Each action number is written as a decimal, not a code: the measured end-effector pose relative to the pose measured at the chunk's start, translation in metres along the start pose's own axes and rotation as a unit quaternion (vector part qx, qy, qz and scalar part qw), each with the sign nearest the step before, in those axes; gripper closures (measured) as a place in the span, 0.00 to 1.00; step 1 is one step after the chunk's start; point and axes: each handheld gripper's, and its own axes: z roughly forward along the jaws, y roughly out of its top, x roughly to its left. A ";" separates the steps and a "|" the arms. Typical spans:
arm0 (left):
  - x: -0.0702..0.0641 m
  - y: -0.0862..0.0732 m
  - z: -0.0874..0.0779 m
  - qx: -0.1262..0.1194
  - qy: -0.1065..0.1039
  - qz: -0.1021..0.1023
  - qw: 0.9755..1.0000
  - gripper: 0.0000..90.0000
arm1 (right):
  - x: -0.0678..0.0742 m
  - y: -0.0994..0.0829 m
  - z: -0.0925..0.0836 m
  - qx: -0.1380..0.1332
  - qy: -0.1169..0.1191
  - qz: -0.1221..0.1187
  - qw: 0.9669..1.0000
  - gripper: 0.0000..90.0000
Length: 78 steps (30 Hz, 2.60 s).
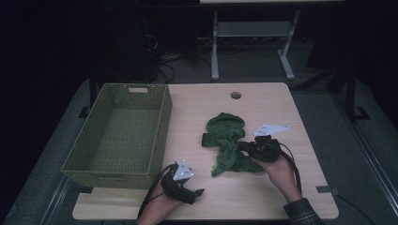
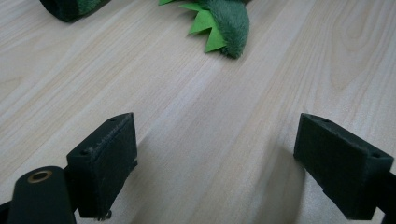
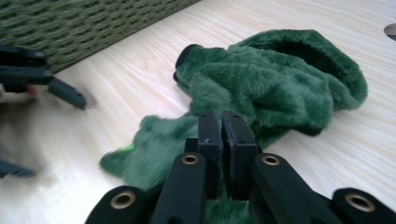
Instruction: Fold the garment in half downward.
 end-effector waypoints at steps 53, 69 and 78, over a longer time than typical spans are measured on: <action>0.001 0.000 0.000 -0.001 -0.003 0.000 1.000 0.15 | -0.042 -0.102 -0.068 0.063 -0.030 0.047 0.996 0.70; 0.001 0.001 0.001 -0.001 -0.002 -0.001 1.000 0.15 | -0.045 -0.101 -0.050 0.062 0.009 0.029 0.998 0.69; 0.001 0.001 0.001 -0.001 -0.002 0.000 1.000 0.15 | -0.044 -0.096 -0.052 0.057 0.013 0.016 0.998 0.93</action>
